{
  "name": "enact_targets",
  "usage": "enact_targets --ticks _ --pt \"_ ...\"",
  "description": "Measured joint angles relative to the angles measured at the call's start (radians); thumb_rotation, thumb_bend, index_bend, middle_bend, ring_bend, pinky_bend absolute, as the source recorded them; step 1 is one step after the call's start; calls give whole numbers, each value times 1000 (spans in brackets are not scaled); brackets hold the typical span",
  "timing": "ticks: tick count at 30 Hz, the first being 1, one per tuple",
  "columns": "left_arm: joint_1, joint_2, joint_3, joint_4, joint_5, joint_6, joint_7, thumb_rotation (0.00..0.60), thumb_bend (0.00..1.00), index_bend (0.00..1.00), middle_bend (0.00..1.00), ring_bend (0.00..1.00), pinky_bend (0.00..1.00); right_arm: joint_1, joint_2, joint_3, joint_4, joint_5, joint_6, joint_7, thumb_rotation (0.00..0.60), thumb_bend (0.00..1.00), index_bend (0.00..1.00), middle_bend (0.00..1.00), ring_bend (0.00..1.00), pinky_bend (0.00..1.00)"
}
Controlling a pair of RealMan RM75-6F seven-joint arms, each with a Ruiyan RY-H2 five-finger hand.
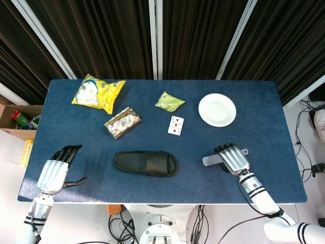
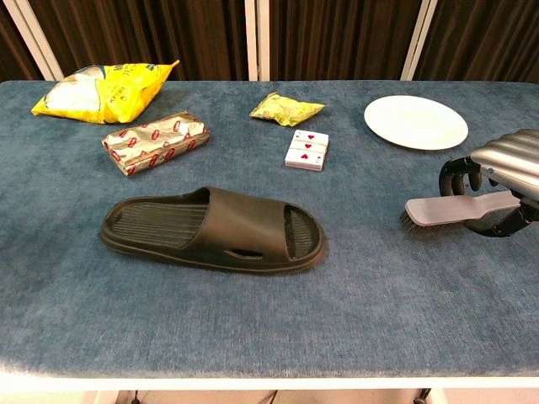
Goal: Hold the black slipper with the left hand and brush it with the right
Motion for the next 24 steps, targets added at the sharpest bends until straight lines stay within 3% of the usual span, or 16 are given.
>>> enact_targets --ticks 5,11,16,20,24 --pt "-1 -1 4 1 -1 -6 -5 460 0 119 167 146 285 -1 -12 1 14 -6 10 10 600 485 827 605 531 621" --pt "-3 5 18 2 10 -19 -15 484 15 120 170 146 288 -3 -14 5 19 -35 40 41 600 540 899 663 588 689" --pt "-11 4 29 17 33 -30 3 591 237 186 232 191 323 1 8 20 -16 -46 55 60 600 544 907 669 593 696" --pt "-28 0 36 20 37 -69 14 600 466 230 273 223 347 18 31 45 -72 -54 61 57 600 534 910 675 599 697" --pt "-56 -8 39 18 33 -129 17 600 560 258 302 246 363 44 52 73 -143 -58 56 32 600 537 921 686 610 705"
